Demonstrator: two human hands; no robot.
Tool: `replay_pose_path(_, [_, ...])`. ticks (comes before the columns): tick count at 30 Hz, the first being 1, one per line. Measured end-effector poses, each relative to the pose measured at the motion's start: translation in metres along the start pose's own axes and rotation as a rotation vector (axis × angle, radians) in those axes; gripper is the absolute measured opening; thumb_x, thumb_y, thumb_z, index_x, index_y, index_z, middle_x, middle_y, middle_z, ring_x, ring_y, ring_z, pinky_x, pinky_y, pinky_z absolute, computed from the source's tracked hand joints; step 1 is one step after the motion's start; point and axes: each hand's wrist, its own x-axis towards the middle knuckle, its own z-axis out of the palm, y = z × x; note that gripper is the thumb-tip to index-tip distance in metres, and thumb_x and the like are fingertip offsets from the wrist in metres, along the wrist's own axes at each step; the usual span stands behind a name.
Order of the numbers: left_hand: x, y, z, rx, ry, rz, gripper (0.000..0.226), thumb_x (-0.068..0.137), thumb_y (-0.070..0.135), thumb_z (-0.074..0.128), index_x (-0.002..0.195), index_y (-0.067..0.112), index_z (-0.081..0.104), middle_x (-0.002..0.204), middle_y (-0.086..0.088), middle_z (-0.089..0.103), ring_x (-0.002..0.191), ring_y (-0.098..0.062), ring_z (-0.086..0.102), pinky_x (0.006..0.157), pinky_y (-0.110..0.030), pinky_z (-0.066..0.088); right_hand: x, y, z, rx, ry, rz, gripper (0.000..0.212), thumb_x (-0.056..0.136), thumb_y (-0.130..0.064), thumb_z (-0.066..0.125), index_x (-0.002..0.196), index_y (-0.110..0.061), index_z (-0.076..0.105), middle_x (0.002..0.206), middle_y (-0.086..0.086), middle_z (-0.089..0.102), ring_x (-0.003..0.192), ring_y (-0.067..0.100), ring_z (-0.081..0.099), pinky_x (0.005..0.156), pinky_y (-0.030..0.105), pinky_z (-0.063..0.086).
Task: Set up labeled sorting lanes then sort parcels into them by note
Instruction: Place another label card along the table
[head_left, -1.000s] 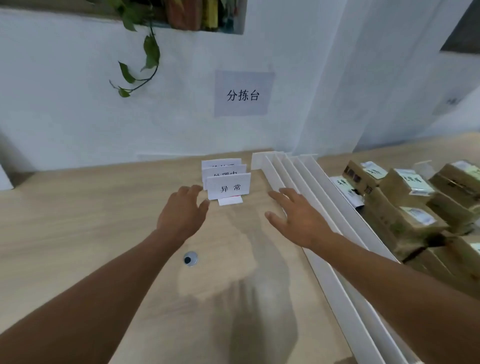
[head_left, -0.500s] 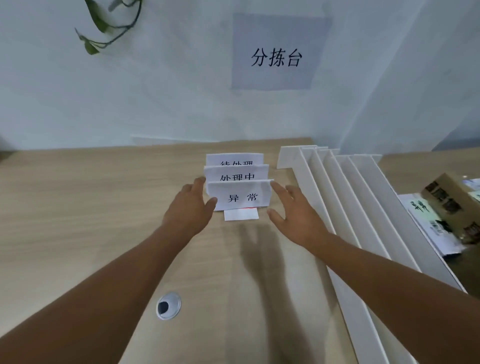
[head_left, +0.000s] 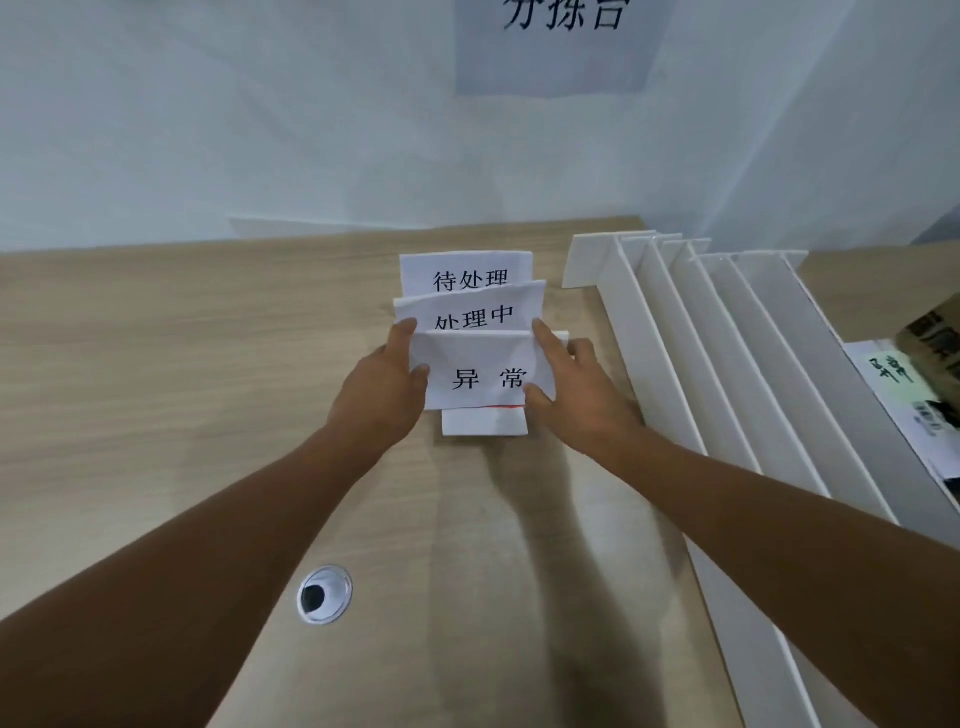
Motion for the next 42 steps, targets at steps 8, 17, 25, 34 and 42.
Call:
replay_pose_path(8, [-0.12,0.015,-0.126,0.035,0.122,0.022,0.057,0.099,0.028,0.06,0.151,0.024,0.039,0.123,-0.011,0.066,0.11,-0.036,0.063,0.086,-0.038,0.045,-0.092,-0.092,-0.072,-0.002,-0.011,-0.181,0.07,0.098,-0.032,0.063,0.159,-0.034,0.028,0.116,0.002,0.041,0.086,0.025,0.06,0.089,0.04,0.051])
replay_pose_path(17, [-0.273,-0.032,-0.254,0.021,0.358,-0.058,0.054,0.097,0.025,0.061,0.147,0.027,0.043,0.119,-0.008,0.065,0.107,-0.032,0.062,0.083,-0.035,0.046,-0.189,-0.247,-0.077,-0.003,0.06,-0.434,0.069,0.098,-0.031,0.064,0.158,-0.036,0.031,0.113,0.001,0.042,0.084,0.023,0.057,0.085,0.036,0.048])
replay_pose_path(25, [-0.42,-0.125,-0.35,-0.027,0.557,-0.086,0.051,0.093,0.026,0.066,0.141,0.03,0.048,0.097,0.003,0.064,0.084,-0.021,0.057,0.072,-0.029,0.039,-0.285,-0.397,-0.038,-0.017,0.085,-0.618,0.067,0.098,-0.03,0.062,0.157,-0.036,0.032,0.111,-0.002,0.039,0.08,0.022,0.056,0.081,0.038,0.052])
replay_pose_path(34, [-0.574,-0.247,-0.444,0.022,0.628,-0.152,0.049,0.098,0.028,0.062,0.143,0.029,0.045,0.119,-0.006,0.068,0.102,-0.029,0.066,0.076,-0.031,0.044,-0.405,-0.555,0.042,0.0,0.097,-0.725,0.067,0.096,-0.027,0.064,0.156,-0.033,0.035,0.109,0.001,0.039,0.083,0.029,0.057,0.08,0.041,0.054])
replay_pose_path(42, [-0.632,-0.338,-0.487,-0.008,0.613,-0.252,0.045,0.102,0.017,0.045,0.145,0.03,0.045,0.125,-0.009,0.066,0.098,-0.027,0.061,0.077,-0.034,0.044,-0.452,-0.643,0.117,-0.032,0.054,-0.69,0.064,0.099,-0.025,0.058,0.157,-0.034,0.031,0.112,0.003,0.038,0.082,0.029,0.057,0.076,0.039,0.053])
